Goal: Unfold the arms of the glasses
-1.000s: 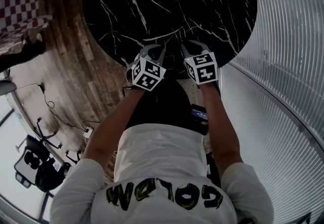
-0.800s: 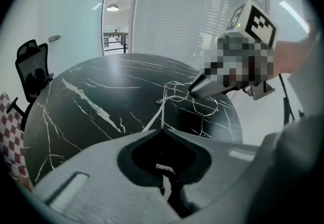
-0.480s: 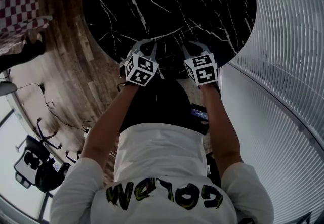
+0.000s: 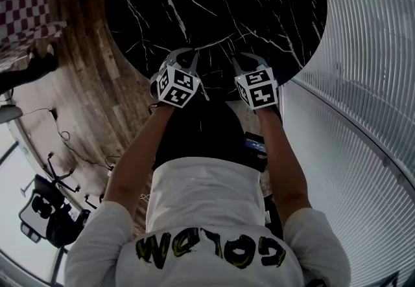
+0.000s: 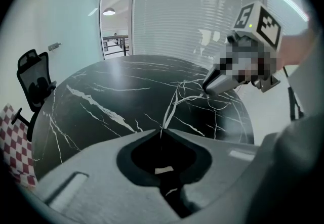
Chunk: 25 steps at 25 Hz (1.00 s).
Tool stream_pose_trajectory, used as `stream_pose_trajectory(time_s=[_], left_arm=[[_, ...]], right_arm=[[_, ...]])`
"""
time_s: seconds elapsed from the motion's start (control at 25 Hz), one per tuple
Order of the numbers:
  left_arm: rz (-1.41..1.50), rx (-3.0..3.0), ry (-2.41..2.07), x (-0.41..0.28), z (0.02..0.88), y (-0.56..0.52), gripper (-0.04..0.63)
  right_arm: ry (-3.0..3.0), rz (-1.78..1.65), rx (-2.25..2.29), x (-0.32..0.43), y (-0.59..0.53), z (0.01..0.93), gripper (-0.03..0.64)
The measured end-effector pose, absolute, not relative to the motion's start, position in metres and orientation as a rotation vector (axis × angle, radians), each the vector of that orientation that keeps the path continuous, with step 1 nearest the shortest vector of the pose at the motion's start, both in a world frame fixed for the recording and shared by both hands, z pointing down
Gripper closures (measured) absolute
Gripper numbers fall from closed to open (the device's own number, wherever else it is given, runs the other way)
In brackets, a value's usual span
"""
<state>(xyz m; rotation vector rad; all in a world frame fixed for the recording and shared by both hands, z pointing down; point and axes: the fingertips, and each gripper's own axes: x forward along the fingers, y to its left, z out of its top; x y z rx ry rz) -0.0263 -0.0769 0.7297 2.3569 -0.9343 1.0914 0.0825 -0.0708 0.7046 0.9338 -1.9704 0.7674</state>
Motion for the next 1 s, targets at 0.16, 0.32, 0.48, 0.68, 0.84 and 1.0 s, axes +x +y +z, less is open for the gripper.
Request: stream_pose_trajectory(time_s=[0.16, 0.32, 0.48, 0.68, 0.84, 1.0], left_arm=[[1.086, 2.396, -0.892, -0.019, 0.731, -0.071, 0.555], [1.099, 2.428, -0.867, -0.016, 0.731, -0.065, 0.531], [1.111, 2.490, -0.880, -0.015, 0.720, -0.065, 0.505], [1.210, 2.716, -0.808, 0.010, 0.690, -0.065, 0.499], [1.393, 2.892, -0.606, 0.041, 0.688, -0.059, 0.497], [1.600, 3.005, -0.432, 0.056, 0.697, -0.061, 0.491]], right_arm=[[-1.988, 0.796, 0.946, 0.082, -0.072, 0.705, 0.535], [-2.004, 0.820, 0.952, 0.082, -0.075, 0.703, 0.523], [-2.027, 0.834, 0.952, 0.081, -0.079, 0.701, 0.525], [-2.050, 0.830, 0.943, 0.078, -0.083, 0.699, 0.531], [-2.055, 0.834, 0.938, 0.077, -0.084, 0.701, 0.540], [-2.058, 0.834, 0.929, 0.076, -0.084, 0.703, 0.545]])
